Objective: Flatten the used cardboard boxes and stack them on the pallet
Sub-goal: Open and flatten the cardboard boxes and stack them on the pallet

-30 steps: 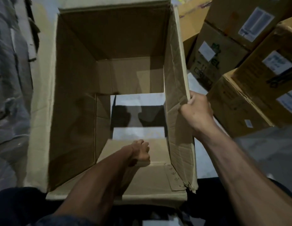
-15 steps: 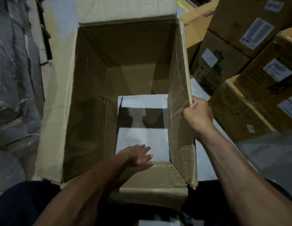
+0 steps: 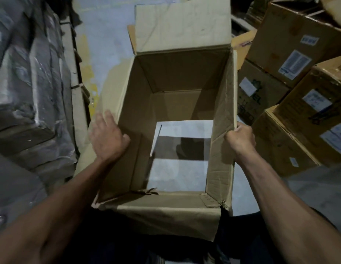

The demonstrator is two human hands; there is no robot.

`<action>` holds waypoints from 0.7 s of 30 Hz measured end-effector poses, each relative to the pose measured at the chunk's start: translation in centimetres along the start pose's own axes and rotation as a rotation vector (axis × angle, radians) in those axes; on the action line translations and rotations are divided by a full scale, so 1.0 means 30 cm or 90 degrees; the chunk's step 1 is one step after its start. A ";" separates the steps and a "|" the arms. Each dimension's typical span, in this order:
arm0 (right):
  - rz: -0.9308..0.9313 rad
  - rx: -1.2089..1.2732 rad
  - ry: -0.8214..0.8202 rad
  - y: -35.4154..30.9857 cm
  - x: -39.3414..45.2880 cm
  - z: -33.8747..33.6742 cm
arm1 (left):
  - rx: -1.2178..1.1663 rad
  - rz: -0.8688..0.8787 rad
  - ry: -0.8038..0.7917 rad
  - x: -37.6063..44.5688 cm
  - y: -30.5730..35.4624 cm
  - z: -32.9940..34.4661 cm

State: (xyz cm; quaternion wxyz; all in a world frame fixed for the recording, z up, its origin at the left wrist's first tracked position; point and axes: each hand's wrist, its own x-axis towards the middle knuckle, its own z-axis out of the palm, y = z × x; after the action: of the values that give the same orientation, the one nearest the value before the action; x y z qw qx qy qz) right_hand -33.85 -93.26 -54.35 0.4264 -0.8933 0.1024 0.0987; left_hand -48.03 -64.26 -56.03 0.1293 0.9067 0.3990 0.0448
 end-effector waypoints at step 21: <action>0.105 0.254 0.034 -0.079 0.114 -0.013 | -0.059 0.403 -0.316 -0.250 0.280 0.028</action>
State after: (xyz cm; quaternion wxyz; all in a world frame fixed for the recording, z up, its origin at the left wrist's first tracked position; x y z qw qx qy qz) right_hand -29.89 -92.44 -53.26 0.5822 -0.7821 0.2042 0.0871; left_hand -46.97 -75.39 -54.41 0.2421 0.9612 0.0544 -0.1203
